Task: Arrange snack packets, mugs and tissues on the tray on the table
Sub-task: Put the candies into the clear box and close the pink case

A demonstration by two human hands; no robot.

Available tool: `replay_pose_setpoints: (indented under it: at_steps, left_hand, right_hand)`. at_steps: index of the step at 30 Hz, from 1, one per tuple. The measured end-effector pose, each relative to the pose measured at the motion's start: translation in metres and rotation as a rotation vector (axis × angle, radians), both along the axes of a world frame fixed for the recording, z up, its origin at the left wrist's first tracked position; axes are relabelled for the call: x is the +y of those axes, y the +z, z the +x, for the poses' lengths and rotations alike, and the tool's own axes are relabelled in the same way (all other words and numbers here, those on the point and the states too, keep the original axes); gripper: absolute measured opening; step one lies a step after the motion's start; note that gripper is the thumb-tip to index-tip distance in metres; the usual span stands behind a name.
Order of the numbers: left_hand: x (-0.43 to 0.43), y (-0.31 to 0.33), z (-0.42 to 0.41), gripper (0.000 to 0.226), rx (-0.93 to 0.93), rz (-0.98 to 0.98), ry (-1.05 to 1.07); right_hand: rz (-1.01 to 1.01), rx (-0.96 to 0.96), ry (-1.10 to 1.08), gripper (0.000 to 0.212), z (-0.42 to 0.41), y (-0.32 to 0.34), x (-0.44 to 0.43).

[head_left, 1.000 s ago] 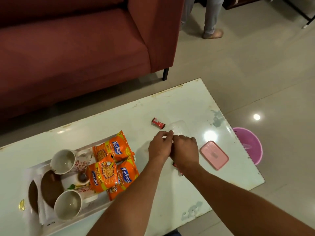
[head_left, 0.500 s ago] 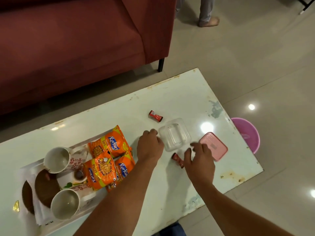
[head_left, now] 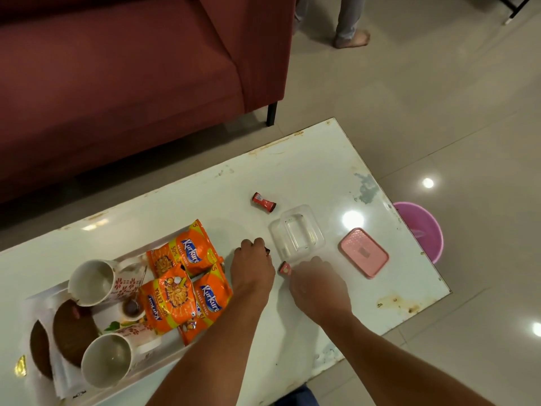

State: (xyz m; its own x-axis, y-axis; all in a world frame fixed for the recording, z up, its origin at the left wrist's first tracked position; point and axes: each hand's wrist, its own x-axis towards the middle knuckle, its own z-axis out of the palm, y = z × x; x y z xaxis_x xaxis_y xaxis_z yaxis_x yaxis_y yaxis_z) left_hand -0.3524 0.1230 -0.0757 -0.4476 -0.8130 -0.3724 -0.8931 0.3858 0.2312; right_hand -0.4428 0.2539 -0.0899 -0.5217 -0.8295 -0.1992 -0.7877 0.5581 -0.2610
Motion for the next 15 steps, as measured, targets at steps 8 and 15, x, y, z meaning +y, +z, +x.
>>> replay_pose_setpoints:
  at_steps: [8, 15]
  left_hand:
    - [-0.007, 0.029, -0.015, 0.035, 0.365, -0.046, 0.06]
    - [-0.001, 0.037, -0.056, 0.042, 0.409, 0.076, 0.023]
  right_hand:
    - [-0.167, -0.058, -0.194, 0.014, -0.004, 0.023, 0.008]
    - [-0.27, -0.065, -0.482, 0.012, -0.027, 0.043, 0.0]
